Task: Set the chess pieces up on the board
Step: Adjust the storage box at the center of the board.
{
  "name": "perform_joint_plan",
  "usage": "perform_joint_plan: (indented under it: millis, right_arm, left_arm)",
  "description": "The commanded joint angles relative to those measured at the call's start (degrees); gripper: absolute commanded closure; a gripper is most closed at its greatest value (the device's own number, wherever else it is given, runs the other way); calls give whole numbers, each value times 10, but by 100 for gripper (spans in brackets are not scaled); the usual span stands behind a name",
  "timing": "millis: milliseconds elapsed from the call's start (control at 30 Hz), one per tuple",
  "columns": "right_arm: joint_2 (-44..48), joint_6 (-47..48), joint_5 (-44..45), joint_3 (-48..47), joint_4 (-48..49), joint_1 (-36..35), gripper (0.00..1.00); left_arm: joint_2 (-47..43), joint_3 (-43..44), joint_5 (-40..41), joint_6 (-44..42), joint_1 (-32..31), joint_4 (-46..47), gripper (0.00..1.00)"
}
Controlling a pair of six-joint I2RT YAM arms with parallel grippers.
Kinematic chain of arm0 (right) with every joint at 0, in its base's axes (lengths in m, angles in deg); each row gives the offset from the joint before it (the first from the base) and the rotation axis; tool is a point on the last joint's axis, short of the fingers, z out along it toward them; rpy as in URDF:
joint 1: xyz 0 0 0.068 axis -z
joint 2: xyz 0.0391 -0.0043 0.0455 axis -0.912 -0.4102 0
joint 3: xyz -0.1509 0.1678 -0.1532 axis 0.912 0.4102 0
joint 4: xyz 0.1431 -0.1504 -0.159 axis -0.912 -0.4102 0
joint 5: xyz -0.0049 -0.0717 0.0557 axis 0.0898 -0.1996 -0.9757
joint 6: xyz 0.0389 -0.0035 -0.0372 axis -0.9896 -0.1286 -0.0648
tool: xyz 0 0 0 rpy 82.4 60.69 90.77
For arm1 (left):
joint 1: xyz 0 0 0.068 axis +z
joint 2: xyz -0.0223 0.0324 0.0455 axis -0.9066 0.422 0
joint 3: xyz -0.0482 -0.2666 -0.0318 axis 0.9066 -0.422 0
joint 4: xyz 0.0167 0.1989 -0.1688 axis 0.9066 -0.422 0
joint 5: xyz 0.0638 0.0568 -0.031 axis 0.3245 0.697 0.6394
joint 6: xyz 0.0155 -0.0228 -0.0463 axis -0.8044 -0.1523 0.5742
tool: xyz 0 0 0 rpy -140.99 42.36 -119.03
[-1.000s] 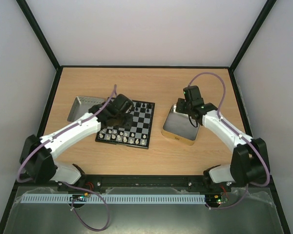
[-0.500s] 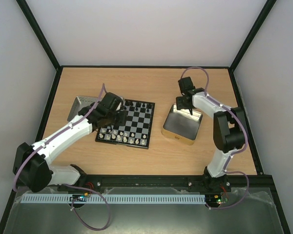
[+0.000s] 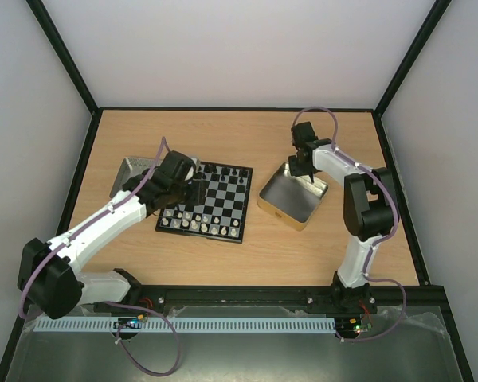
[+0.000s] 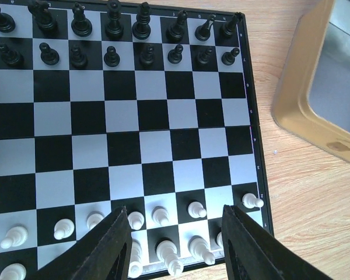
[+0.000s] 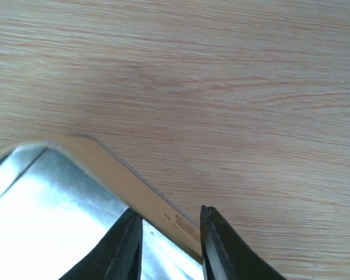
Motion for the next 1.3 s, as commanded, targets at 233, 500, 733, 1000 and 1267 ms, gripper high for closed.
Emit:
perform_joint_plan:
  millis: [233, 500, 733, 1000, 1267]
  right_arm:
    - [70, -80, 80, 91, -24, 9, 88]
    - [161, -229, 105, 179, -31, 9, 96]
    - [253, -377, 79, 286, 6, 9, 98]
    - [296, -334, 116, 260, -7, 9, 47]
    - [235, -166, 24, 159, 35, 9, 31]
  left_arm:
    - [-14, -10, -8, -7, 2, 6, 55]
    - [-12, -10, -13, -7, 3, 11, 55]
    - [-8, -10, -17, -6, 3, 15, 55]
    - [-7, -6, -15, -7, 3, 13, 55]
    - [0, -2, -18, -6, 3, 18, 55]
